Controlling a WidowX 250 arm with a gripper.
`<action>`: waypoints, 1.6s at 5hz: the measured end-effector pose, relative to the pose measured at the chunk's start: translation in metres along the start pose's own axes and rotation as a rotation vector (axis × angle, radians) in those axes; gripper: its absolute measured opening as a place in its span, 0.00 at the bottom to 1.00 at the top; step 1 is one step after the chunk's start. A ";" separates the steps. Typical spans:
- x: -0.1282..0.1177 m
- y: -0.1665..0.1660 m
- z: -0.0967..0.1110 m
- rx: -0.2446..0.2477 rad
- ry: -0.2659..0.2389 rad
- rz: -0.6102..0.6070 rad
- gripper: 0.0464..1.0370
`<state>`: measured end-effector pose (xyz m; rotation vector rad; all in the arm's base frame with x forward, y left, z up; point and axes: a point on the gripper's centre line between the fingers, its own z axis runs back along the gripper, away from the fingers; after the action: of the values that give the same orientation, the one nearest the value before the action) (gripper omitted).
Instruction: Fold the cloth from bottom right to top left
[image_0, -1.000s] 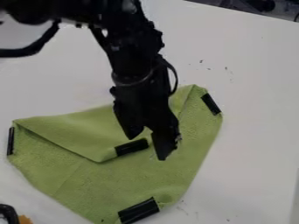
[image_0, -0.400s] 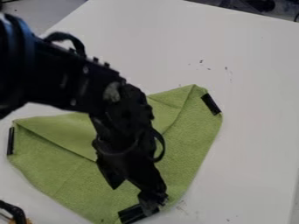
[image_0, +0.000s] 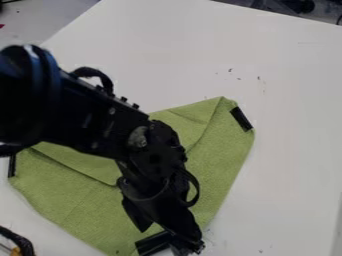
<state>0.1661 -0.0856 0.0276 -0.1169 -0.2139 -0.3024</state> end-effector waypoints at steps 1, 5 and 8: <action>0.000 0.000 -0.007 -0.004 -0.002 0.013 0.96; 0.007 0.009 -0.024 -0.051 -0.051 -0.001 0.17; 0.036 0.015 0.032 -0.035 0.115 -0.057 0.02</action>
<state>0.1978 -0.0770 0.0658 -0.1282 -0.0982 -0.3686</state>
